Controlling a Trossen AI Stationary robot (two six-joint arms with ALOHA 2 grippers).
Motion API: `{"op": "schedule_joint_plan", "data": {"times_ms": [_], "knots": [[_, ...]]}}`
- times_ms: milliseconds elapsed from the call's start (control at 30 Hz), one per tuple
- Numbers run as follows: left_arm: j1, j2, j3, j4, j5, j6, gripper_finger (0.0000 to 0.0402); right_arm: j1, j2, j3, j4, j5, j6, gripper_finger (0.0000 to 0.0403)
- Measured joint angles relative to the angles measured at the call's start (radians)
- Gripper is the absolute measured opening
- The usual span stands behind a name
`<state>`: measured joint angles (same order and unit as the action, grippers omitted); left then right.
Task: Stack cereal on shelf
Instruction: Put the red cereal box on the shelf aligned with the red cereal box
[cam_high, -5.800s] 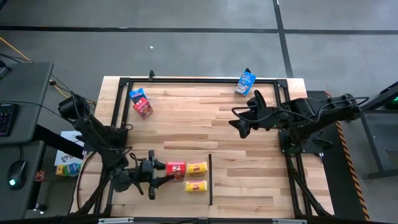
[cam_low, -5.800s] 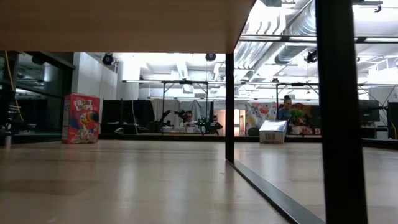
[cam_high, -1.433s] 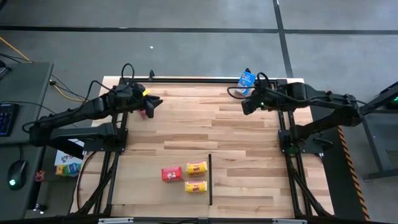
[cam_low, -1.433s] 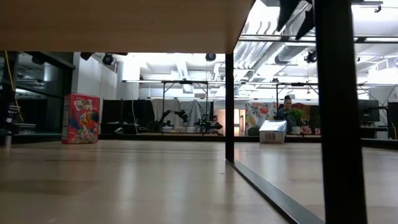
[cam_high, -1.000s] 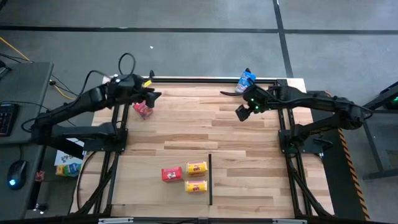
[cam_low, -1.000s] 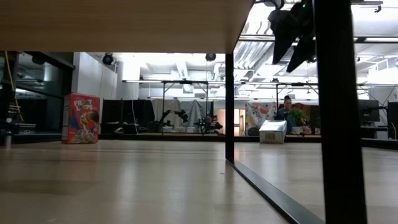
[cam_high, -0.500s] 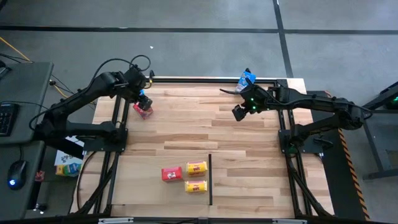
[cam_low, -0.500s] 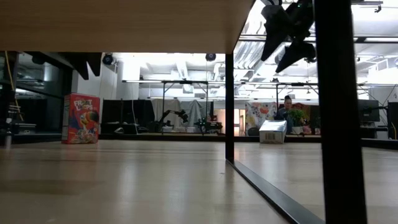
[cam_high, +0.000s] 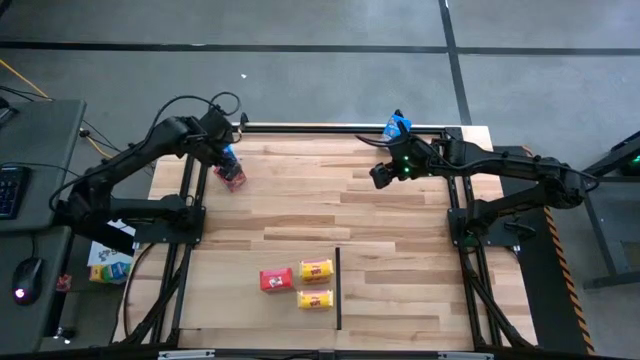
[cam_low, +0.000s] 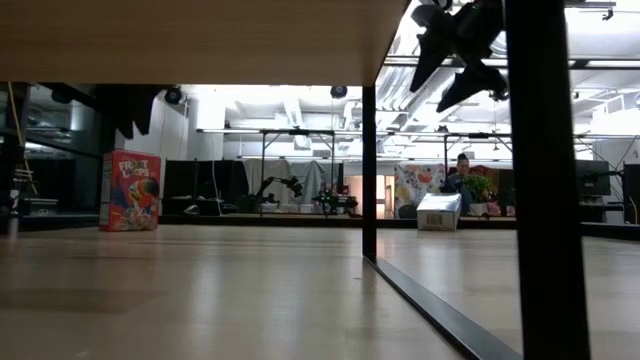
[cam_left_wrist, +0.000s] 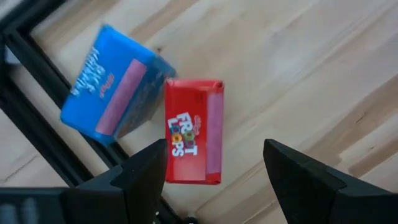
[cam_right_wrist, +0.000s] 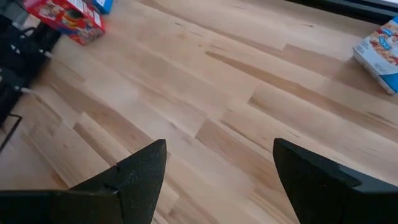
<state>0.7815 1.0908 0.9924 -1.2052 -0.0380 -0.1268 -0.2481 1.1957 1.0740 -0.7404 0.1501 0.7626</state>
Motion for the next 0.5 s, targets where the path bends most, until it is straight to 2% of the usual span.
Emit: {"op": "schedule_joint_plan", "data": {"times_ms": [200, 300, 500], "knots": [[0.000, 0.000, -0.085, 0.084, -0.006, 0.006, 0.0256, 0.000, 0.000, 0.000, 0.015, 0.005, 0.021, 0.0287], [0.000, 0.000, -0.095, 0.129, -0.038, 0.006, 0.0256, 0.000, 0.000, 0.000, 0.016, 0.008, 0.023, 0.0287], [0.000, 0.021, -0.096, 0.114, -0.049, 0.009, 0.0256, 0.000, 0.000, 0.000, 0.016, 0.008, 0.025, 0.0287]]}}
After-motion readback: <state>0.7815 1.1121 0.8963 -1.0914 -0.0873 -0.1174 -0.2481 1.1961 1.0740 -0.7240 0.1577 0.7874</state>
